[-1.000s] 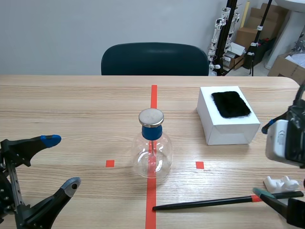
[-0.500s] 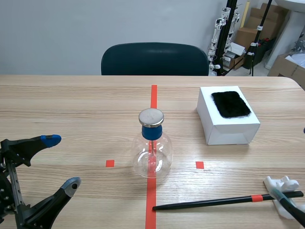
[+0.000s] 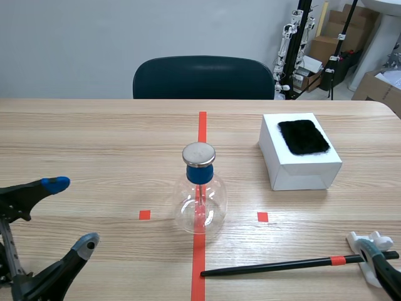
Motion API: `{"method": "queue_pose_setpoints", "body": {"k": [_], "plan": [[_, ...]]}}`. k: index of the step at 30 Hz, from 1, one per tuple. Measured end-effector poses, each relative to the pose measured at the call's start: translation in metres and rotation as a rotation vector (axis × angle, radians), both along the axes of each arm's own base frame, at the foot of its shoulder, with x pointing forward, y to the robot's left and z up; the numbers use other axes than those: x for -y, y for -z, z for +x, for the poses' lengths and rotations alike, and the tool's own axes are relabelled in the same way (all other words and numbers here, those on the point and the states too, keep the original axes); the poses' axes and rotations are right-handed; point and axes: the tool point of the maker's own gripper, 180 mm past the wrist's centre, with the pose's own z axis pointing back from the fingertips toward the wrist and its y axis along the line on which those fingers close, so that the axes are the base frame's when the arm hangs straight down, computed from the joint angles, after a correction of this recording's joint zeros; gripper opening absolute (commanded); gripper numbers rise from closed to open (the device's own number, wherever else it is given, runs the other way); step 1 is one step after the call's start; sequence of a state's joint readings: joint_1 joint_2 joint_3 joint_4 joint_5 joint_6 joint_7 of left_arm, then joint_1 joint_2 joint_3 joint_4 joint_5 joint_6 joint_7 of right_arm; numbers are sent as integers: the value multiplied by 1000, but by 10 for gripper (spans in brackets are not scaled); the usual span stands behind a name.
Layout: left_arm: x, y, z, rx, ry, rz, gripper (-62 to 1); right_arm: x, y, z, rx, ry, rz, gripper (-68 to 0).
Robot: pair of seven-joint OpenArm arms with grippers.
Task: Do the electroscope experiment. return to the home posture
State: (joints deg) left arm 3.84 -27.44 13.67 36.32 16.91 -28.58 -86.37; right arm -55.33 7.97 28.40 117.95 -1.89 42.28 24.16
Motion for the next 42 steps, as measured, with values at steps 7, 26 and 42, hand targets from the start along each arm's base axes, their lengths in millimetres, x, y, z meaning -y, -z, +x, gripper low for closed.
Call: {"method": "queue_pose_setpoints", "body": {"k": [7, 26, 42], "plan": [[-37, -22, -21, -56, -75, -18, 14, -4, -5, -5, 15, -1, 37, 4], [-23, -49, -55, -228, -70, 200, 14, -48, -15, -33, -47, -158, 96, 4], [-24, -55, -64, -259, -282, 251, 14, -67, -35, -36, 27, -267, 187, 4]]}}
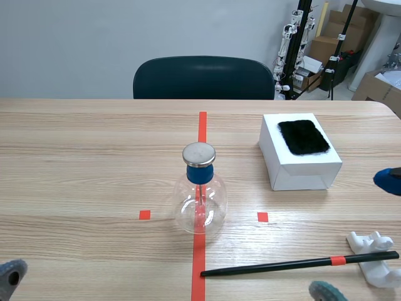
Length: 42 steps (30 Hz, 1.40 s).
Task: Do the electroscope experiment. return to the home posture
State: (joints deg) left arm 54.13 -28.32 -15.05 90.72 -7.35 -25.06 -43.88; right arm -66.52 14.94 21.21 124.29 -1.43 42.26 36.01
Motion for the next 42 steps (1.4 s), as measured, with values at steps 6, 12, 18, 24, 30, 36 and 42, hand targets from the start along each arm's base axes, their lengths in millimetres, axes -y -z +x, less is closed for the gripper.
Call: {"method": "queue_pose_setpoints", "body": {"k": [6, 12, 18, 24, 30, 36, 42], "plan": [[-1, -4, 3, 17, -47, 4, 14, 0, -1, 2, 11, 0, 0, 4], [1, -7, 4, 26, -42, 2, 14, 0, -6, 9, 46, 0, -2, 4], [1, -7, 4, 26, -42, 2, 14, 0, -6, 10, 49, 1, -4, 4], [1, -7, 4, 26, -42, 2, 14, 0, -6, 10, 49, 1, -4, 4], [1, -7, 4, 26, -42, 2, 14, 2, 0, 10, 25, 7, -30, 4], [1, -7, 4, 26, -42, 2, 14, 11, 8, 18, 30, 58, -99, 4], [0, -7, 4, 27, -42, 1, 14, -4, 19, 18, 29, -24, -155, 4]]}}
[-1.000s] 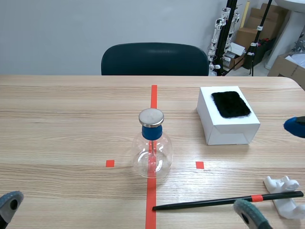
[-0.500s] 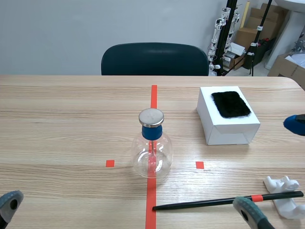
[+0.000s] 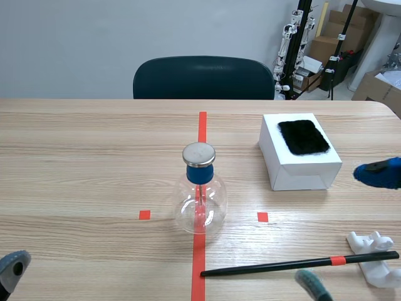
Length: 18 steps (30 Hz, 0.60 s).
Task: Do the electroscope experiment. return to the home posture
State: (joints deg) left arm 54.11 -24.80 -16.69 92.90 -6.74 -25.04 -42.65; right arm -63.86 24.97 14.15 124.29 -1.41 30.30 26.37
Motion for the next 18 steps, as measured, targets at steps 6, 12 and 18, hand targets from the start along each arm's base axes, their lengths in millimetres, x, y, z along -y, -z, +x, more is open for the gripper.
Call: {"method": "queue_pose_setpoints", "body": {"k": [6, 12, 18], "plan": [[-2, -4, 1, 13, -12, -22, 14, -11, 3, -2, -2, -35, 3, 4], [-1, -5, 2, 15, -11, -23, 14, -11, 2, -2, -4, -29, 16, 4], [5, -15, 4, 44, 6, -30, 14, -11, 2, -1, -4, -25, 18, 4]]}}
